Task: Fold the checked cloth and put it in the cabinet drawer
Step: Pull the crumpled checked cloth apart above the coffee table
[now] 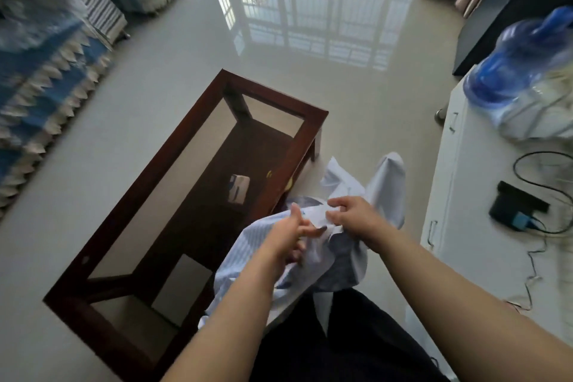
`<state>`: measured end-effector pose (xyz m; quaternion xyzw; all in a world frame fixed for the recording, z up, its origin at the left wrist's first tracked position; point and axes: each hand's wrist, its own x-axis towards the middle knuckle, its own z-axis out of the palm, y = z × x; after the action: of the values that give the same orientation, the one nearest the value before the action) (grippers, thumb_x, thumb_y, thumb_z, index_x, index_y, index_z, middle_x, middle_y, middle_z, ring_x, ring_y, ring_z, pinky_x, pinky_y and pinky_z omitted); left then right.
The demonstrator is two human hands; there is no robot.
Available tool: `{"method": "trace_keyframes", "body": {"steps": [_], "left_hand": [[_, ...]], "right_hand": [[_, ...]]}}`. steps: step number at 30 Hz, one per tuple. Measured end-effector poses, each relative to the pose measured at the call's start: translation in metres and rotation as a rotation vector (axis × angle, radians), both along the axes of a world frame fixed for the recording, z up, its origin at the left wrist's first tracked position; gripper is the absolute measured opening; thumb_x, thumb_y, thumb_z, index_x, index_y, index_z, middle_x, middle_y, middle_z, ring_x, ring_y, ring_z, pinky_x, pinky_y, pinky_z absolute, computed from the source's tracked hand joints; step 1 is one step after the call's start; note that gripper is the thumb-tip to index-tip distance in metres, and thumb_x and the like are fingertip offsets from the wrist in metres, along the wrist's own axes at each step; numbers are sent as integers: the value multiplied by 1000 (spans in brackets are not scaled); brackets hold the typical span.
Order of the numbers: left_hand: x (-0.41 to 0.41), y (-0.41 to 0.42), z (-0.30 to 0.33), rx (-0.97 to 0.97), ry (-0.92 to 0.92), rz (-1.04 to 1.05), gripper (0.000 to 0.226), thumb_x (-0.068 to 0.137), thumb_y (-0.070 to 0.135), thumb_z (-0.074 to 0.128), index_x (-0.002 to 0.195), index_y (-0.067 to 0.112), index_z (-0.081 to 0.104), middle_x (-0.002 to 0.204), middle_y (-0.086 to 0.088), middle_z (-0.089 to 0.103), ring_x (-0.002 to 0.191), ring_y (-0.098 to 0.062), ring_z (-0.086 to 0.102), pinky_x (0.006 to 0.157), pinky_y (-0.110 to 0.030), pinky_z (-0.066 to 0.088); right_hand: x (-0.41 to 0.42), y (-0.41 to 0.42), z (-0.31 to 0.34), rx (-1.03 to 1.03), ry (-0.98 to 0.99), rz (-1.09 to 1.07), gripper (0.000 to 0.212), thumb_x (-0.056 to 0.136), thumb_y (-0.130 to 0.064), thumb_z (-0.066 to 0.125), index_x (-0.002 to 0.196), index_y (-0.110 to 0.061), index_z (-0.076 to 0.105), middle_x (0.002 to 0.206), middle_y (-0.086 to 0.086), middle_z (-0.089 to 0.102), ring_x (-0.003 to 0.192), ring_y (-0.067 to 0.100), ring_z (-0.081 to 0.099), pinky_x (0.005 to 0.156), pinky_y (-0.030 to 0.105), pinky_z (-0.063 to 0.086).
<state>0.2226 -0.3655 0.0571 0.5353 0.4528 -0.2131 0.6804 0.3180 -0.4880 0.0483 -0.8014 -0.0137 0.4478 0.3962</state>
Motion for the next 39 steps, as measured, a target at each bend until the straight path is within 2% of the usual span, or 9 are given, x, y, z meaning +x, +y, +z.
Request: {"method": "trace_keyframes", "body": {"steps": [3,6,12,20,25,28,33,36,39], "left_hand": [[9,16,1,-313,161,-15,78,86,76,22,99,11,64,72,-4,70,48,-7,31,34,-14,21],[24,14,-8,-174,257,-247,65,81,78,35,68,17,56,54,5,50,42,-5,30,36,-15,20],[49,-12,-16,-6,291,-358,40,82,47,67,59,19,48,48,7,43,48,-5,38,42,-14,30],[75,-46,-15,-196,338,-258,39,88,44,62,75,8,59,56,-5,65,56,-15,62,49,-27,50],[106,-45,-24,-149,259,-129,22,89,28,59,83,6,57,58,-3,59,51,-16,61,52,-24,50],[130,-47,-15,-181,84,-73,13,90,22,58,91,10,62,82,-4,66,71,-18,65,63,-27,52],[164,-33,41,330,-296,-5,15,88,15,60,100,7,59,94,-11,63,81,-26,63,72,-34,52],[172,-13,114,472,-696,-13,9,93,22,57,91,14,61,87,-4,64,85,-20,64,71,-28,52],[162,1,165,553,-880,-145,7,86,13,58,80,16,61,76,-1,62,72,-14,61,64,-27,50]], "right_hand": [[-14,-23,25,86,-172,185,32,91,-13,56,122,-8,61,79,-9,57,70,2,53,61,8,39],[-20,-37,44,135,-266,228,25,93,-14,54,116,-13,64,67,-15,51,58,0,47,53,10,36],[-33,-61,65,109,-293,314,21,94,-19,52,107,-34,56,68,-9,56,61,9,51,61,22,43],[-45,-91,90,109,-334,337,22,94,-20,53,112,-32,56,87,0,66,78,11,58,74,23,45],[-46,-106,95,182,-271,334,20,93,-18,55,92,-38,61,70,-8,59,68,5,54,70,20,45],[-44,-108,96,198,-262,341,21,93,-17,56,89,-36,63,83,-14,64,81,1,60,76,16,47],[-39,-95,88,92,-375,74,19,96,-31,48,110,-32,60,96,-1,68,80,11,62,73,29,51],[-25,-98,92,-143,-444,-79,55,92,-61,31,114,-20,59,102,6,69,89,22,63,84,38,50],[-11,-101,119,-67,-419,-72,95,65,-89,9,81,-17,70,85,-1,69,73,14,61,80,35,48]]}}
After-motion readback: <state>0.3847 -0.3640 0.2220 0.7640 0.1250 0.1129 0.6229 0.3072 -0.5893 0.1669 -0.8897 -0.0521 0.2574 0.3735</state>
